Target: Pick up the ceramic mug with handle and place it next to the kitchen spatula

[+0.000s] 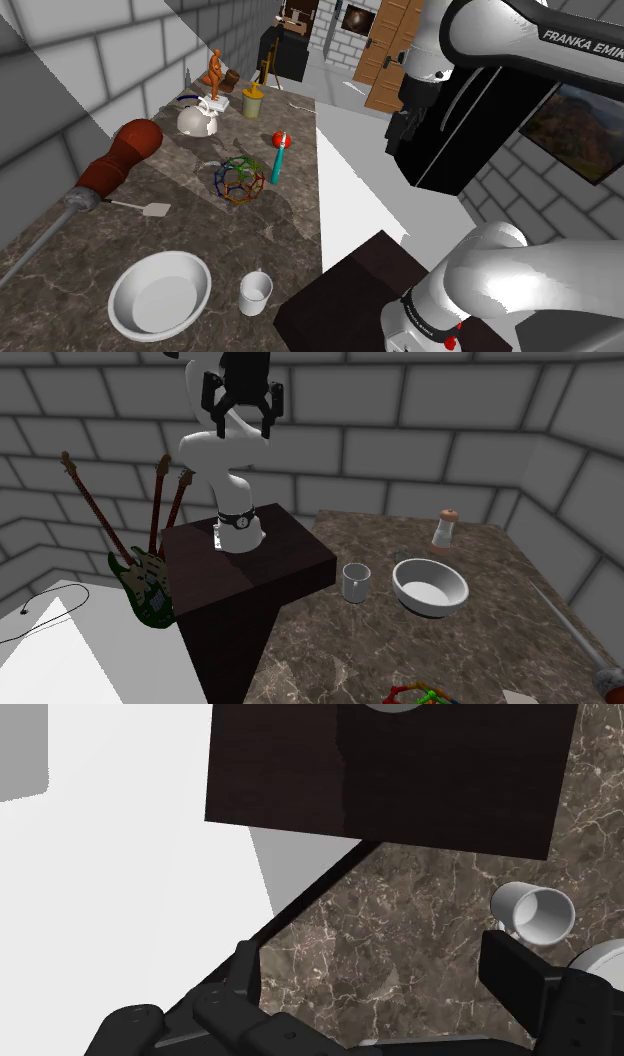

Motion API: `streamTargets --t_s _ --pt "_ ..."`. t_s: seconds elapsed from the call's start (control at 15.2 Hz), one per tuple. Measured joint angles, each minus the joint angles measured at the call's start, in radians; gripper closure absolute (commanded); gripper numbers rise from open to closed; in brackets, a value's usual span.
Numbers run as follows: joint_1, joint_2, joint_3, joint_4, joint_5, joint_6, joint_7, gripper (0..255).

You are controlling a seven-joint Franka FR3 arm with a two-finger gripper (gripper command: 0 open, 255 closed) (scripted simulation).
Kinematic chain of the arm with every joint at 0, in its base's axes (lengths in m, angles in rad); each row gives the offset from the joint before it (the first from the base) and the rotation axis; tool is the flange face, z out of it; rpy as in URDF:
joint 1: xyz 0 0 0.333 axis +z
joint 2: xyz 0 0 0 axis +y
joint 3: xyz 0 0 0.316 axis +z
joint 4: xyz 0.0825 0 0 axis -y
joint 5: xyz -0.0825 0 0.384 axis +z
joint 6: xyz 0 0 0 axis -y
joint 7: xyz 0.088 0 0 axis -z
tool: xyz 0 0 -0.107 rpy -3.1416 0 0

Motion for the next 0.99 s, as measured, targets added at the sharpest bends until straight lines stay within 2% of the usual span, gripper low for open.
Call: streamTargets --t_s 0.2,0.66,0.99 --pt "0.006 -0.010 0.013 -0.037 0.013 0.026 0.020 0" --pt "0.049 0.001 0.101 -0.206 0.096 0.206 0.143 0" --pt "0.090 0.071 0.186 -0.286 0.165 0.359 0.244 0"
